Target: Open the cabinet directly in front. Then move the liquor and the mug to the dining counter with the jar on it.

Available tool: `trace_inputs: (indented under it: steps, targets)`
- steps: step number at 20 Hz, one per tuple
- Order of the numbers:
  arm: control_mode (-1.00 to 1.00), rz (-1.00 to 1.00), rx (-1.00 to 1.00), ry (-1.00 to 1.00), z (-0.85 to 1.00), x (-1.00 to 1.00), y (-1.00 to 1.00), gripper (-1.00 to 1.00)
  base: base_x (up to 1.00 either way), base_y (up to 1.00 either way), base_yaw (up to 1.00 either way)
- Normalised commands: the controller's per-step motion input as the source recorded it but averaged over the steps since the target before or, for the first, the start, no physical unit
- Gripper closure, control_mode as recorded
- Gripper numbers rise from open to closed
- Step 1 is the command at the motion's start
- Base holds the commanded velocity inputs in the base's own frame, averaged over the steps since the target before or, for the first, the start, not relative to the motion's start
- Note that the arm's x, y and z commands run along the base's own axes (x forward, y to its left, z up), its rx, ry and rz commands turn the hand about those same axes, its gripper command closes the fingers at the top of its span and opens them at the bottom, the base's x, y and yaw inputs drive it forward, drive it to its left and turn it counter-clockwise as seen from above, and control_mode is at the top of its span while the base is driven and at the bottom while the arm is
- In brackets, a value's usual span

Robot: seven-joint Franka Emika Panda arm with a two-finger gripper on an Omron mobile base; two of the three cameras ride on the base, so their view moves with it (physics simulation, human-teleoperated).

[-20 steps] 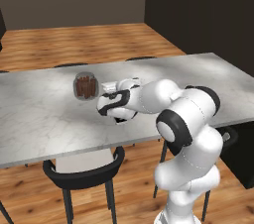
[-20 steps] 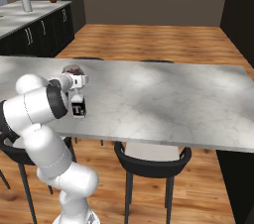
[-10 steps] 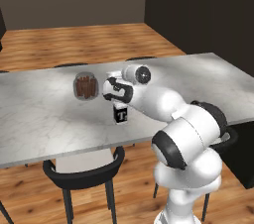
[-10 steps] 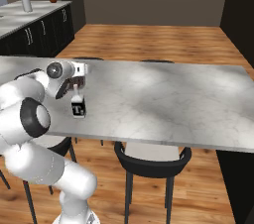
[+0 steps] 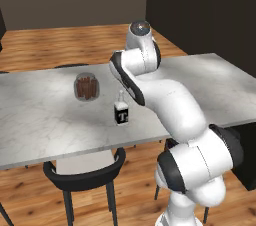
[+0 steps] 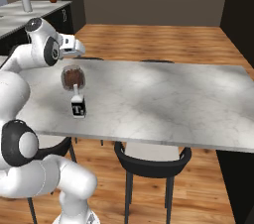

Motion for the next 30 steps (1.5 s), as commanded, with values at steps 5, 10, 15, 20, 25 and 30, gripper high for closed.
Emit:
trace_inputs:
  steps: [5, 10, 15, 20, 25, 30]
  targets:
    - [-1.00, 0.09, -0.08, 0.06, 0.06, -1.00, -0.19, -1.00, 0.00, 0.00, 0.00]
    - [-1.00, 0.12, 0.01, -0.08, -0.26, -1.00, -0.16, -1.00, 0.00, 0.00, 0.00]
    - [-1.00, 0.16, 0.00, -0.22, -0.85, -1.00, -0.52, -1.00, 0.00, 0.00, 0.00]
    - [-1.00, 0.18, 0.15, -0.47, -0.32, -0.86, -0.66, -1.00, 0.00, 0.00, 0.00]
    - [-1.00, 0.03, 0.05, -0.14, 0.03, -0.12, -0.03, -1.00, 0.00, 0.00, 0.00]
    - [-1.00, 0.00, 0.00, -0.02, 0.00, -0.01, 0.00, -1.00, 0.00, 0.00, 0.00]
